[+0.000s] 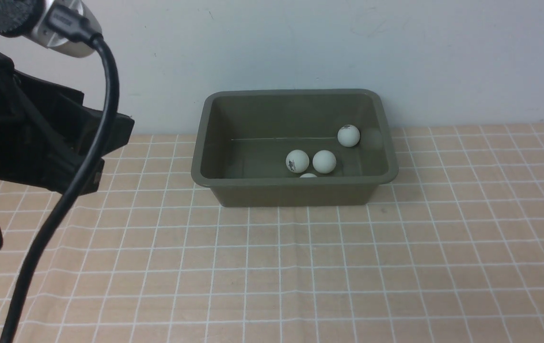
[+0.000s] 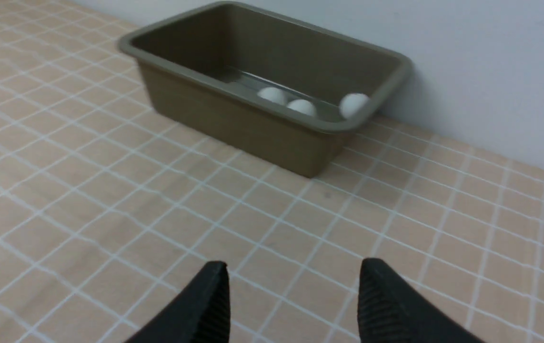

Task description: Put the table tennis balls into the box on the light coffee tablecloth.

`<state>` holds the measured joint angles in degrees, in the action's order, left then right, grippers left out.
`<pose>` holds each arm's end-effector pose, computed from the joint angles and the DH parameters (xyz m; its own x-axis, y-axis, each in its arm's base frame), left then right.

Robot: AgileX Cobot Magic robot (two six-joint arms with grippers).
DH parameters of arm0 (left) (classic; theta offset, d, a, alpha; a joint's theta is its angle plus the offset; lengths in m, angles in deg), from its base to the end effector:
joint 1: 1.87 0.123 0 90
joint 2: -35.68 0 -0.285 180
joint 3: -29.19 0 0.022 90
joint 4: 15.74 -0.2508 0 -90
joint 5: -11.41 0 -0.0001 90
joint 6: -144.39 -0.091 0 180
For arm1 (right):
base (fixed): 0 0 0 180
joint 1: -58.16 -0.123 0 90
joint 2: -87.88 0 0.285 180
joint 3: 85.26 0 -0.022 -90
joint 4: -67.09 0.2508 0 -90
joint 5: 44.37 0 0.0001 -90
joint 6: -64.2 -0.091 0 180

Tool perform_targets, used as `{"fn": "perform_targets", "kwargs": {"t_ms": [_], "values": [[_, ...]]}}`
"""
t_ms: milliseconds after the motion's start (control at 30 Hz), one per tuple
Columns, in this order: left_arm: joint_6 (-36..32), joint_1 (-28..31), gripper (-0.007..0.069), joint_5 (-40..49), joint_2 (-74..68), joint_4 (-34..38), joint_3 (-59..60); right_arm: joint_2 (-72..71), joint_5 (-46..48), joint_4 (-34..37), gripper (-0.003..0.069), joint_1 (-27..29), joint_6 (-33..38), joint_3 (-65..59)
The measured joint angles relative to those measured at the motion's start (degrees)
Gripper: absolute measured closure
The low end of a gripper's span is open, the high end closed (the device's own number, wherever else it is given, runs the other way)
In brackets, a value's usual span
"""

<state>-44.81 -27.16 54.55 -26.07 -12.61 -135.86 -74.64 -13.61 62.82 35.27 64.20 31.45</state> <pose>0.1640 -0.0812 0.4079 -0.3911 0.3179 -0.8637 0.5070 0.8577 0.0861 0.0537 0.0189 0.2372 -0.3136 -0.2018 -0.9279 -0.3769 0.9233 -0.0735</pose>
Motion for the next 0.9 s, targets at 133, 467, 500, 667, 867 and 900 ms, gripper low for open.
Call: {"fn": "perform_targets", "kwargs": {"t_ms": [133, 467, 500, 667, 867, 900], "values": [[0.0, 0.0, 0.0274, 0.0, 0.0, 0.0, 0.0, -0.02, 0.14, 1.82, 0.0312, 7.5, 0.0, 0.0], [0.0, 0.0, 0.0274, 0.0, 0.0, 2.93, 0.0, -5.92, 0.68, 4.27, 0.0312, 11.87, 0.0, -0.15], [0.0, 0.0, 0.0274, 0.0, 0.0, 3.39, 0.0, -6.12, 0.57, 4.78, 0.0312, 11.86, 0.0, -0.4], [0.0, 0.0, 0.0274, 0.0, 0.0, 5.8, 0.0, -8.13, -0.99, 5.74, 0.0312, 12.23, 0.0, -5.43], [0.0, 0.0, 0.0274, 0.05, 0.0, 6.65, 0.0, -10.24, -2.41, 5.74, 0.0312, 14.88, 0.0, -11.95], [0.0, 0.0, 0.0274, 0.05, 0.0, 6.79, 0.0, -10.24, -2.99, 5.74, 0.0312, 15.87, 0.0, -13.48]]}}
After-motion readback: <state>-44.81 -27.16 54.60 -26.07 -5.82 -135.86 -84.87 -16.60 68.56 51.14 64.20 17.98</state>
